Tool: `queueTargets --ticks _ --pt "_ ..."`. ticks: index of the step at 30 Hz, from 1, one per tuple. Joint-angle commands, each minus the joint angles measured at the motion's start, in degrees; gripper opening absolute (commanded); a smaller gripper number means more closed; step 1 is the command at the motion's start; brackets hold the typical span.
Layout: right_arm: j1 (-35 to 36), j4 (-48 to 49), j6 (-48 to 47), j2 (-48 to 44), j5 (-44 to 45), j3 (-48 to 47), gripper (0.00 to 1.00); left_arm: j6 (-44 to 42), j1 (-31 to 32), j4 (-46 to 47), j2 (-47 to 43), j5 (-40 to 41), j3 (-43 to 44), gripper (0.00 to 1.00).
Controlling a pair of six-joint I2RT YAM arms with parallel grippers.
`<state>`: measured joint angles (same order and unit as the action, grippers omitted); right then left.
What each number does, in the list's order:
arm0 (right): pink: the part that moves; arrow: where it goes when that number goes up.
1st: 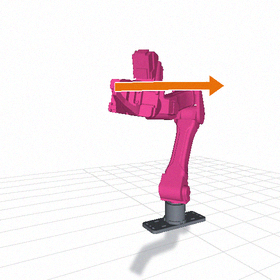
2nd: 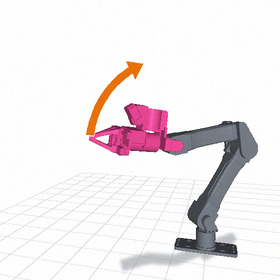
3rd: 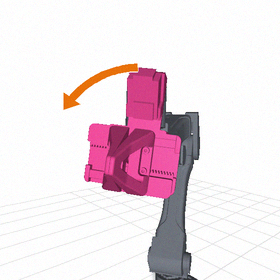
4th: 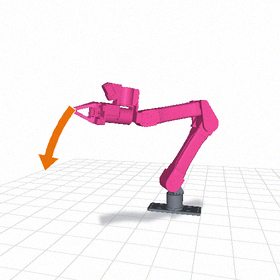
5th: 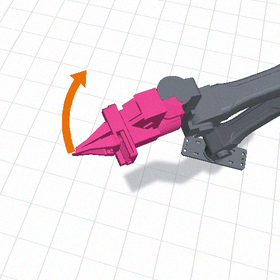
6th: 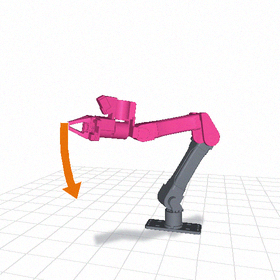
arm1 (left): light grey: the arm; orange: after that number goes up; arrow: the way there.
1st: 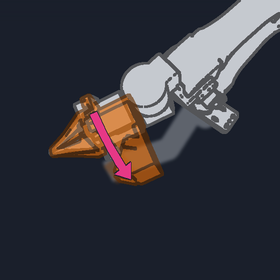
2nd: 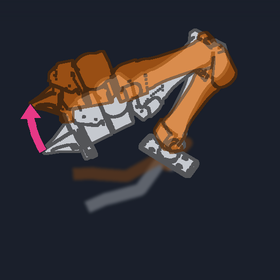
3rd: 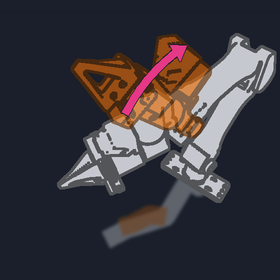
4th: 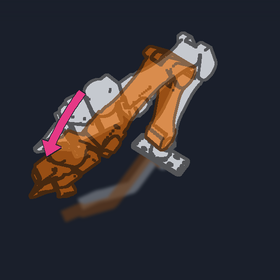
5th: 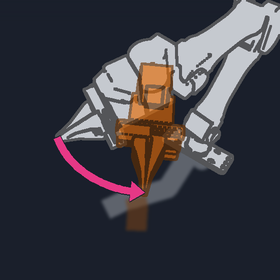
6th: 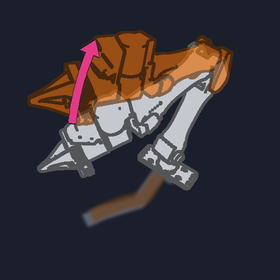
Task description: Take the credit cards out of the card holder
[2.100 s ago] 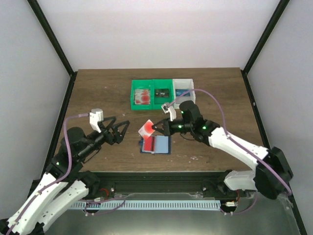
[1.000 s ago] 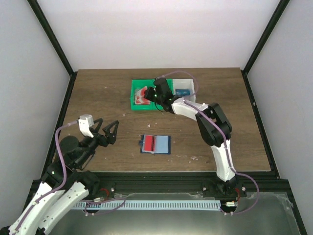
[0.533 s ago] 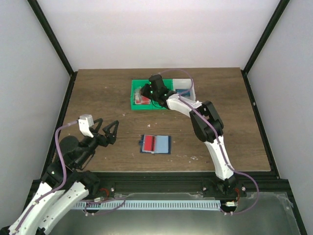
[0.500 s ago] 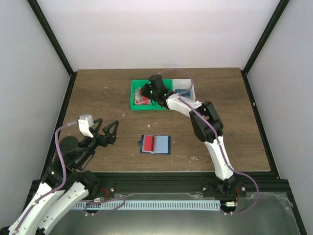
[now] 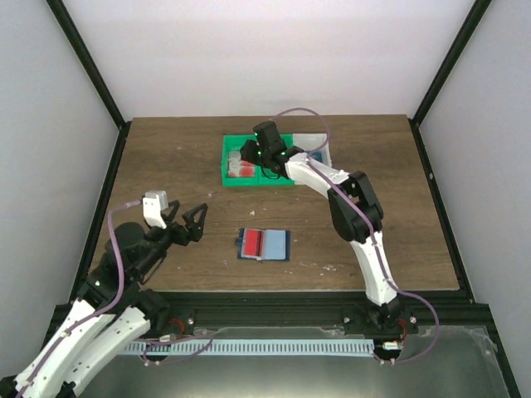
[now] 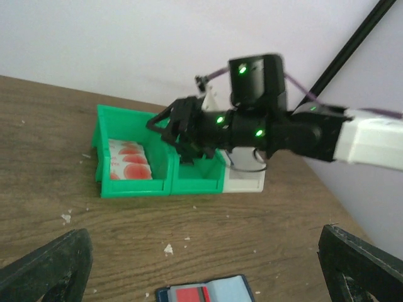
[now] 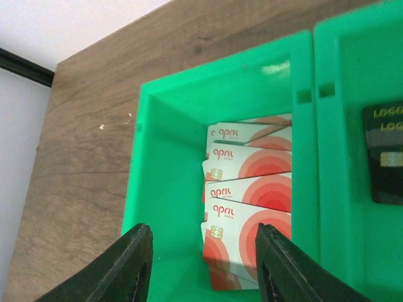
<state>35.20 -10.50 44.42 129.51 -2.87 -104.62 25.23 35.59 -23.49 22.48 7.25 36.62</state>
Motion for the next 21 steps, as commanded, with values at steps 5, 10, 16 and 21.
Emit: queueTargets --ticks 5,10,16,21 --pt "-0.66 -6.49 -10.55 -10.61 -1.61 -1.65 0.53 0.11 -0.21 -1.1 5.49 -1.6 0.2 1.0" --pt "-0.66 -5.75 -13.26 -20.88 -7.09 9.14 0.54 0.36 -0.17 -0.72 10.5 -6.38 0.44 0.99" --pt "-0.57 -1.11 -12.25 -35.28 -15.7 29.02 0.48 6.14 -0.11 3.33 14.94 -15.4 -1.81 0.89" --pt "-0.4 1.64 -9.97 -45.06 -20.07 43.15 0.43 12.39 -0.11 13.12 17.58 -23.4 -9.07 0.52"
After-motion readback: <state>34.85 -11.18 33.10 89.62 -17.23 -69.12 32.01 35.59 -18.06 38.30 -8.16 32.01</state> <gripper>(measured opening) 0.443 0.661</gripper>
